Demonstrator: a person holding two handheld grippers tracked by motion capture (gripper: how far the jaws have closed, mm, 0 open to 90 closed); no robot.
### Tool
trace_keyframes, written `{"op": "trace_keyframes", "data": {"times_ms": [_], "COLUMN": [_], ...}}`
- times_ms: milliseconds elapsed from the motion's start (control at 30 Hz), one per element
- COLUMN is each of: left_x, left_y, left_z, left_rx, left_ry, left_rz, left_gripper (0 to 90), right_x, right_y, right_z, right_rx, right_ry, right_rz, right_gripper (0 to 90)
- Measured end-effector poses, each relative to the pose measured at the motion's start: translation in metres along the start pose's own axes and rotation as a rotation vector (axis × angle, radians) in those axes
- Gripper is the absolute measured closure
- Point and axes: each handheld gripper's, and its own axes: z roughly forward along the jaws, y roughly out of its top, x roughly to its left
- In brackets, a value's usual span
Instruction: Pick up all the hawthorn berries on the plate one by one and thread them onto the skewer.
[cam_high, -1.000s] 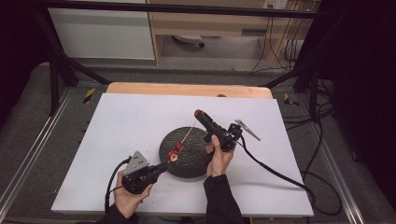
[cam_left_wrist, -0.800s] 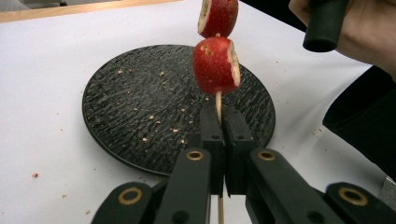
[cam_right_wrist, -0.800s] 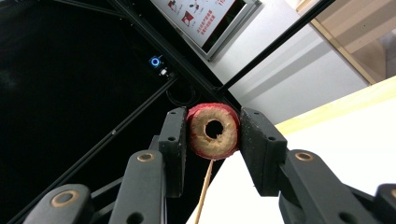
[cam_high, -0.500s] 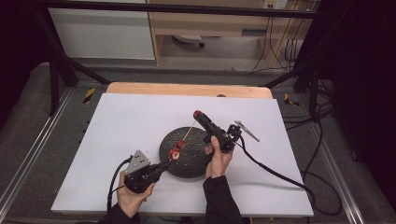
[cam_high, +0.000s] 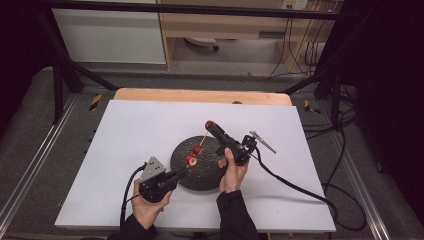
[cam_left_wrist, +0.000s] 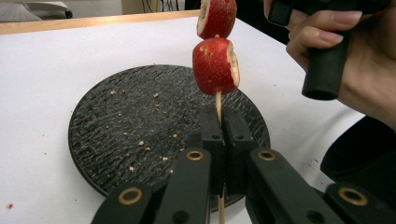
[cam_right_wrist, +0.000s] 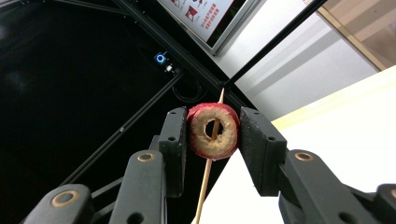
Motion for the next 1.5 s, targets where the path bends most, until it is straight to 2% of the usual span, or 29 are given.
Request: {"op": "trace_keyframes", "data": {"times_ms": [733,933,1033,1267,1400,1500], "left_x": [0.006,0.008,0.010,0.015,0.019,0.021], "left_y": [0.011,0.007,0.005,0.002,0.000,-0.001], "left_z": [0.015,0.015,0.015,0.008,0.004,0.001], "left_rx": [-0.004,0.002,0.009,0.013,0.017,0.021], "left_ry": [-0.001,-0.005,-0.010,-0.003,0.000,0.003], "left_rz": [-0.004,-0.002,0.001,0.002,-0.002,0.002], "left_gripper": [87.9,87.9,88.0,88.0,88.0,88.0], "right_x": [-0.001,-0.001,-0.001,0.002,0.002,0.000], "right_y": [-0.016,-0.018,-0.018,-0.010,-0.003,0.001], "right_z": [-0.002,-0.002,-0.003,-0.006,-0.007,-0.010], "right_rx": [0.073,0.095,0.114,0.163,0.219,0.267], "right_ry": [-0.010,-0.020,-0.034,-0.076,-0.101,-0.134], "right_rz": [-0.022,-0.039,-0.066,-0.155,-0.205,-0.240], "right_gripper": [63.6,63.4,62.6,53.7,43.4,32.0]}}
